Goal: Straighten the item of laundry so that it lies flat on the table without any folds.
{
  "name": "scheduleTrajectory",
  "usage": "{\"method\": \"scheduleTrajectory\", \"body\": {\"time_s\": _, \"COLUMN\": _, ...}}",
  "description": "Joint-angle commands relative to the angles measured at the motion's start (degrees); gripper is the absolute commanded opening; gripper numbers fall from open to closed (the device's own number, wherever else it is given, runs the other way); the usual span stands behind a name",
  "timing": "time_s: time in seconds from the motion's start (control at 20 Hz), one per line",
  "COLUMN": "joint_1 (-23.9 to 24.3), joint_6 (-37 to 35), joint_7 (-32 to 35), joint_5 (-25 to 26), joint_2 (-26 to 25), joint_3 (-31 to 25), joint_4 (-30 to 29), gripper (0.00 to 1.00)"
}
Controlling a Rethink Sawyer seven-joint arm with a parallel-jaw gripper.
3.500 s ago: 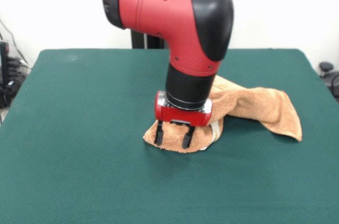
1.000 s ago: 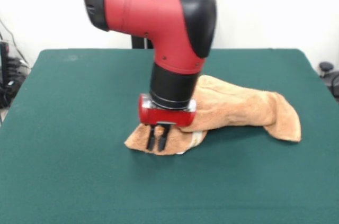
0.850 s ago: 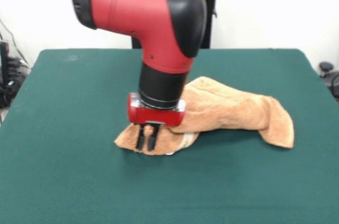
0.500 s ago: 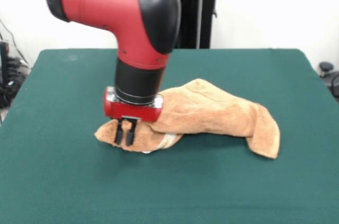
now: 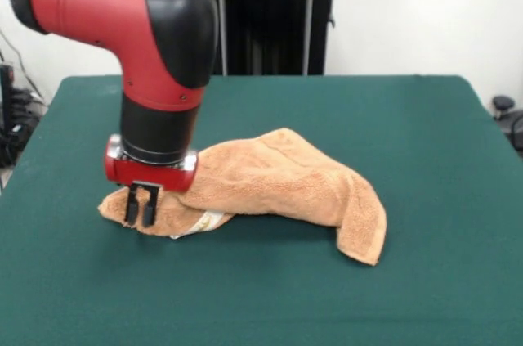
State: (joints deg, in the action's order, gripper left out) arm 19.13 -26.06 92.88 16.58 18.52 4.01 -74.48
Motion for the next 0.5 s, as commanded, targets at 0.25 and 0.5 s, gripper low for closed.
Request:
{"method": "scheduleTrajectory", "body": {"time_s": 0.25, "joint_1": 4.4, "joint_6": -4.2, "joint_7": -7.3, "joint_5": 2.1, "joint_2": 7.3, "joint_3": -12.8, "joint_4": -8.2, "gripper": 0.0}}
{"method": "scheduleTrajectory", "body": {"time_s": 0.5, "joint_1": 0.4, "joint_6": -11.1, "joint_7": -1.0, "joint_5": -1.3, "joint_2": 11.5, "joint_3": -12.4, "joint_4": -10.5, "gripper": 0.0}}
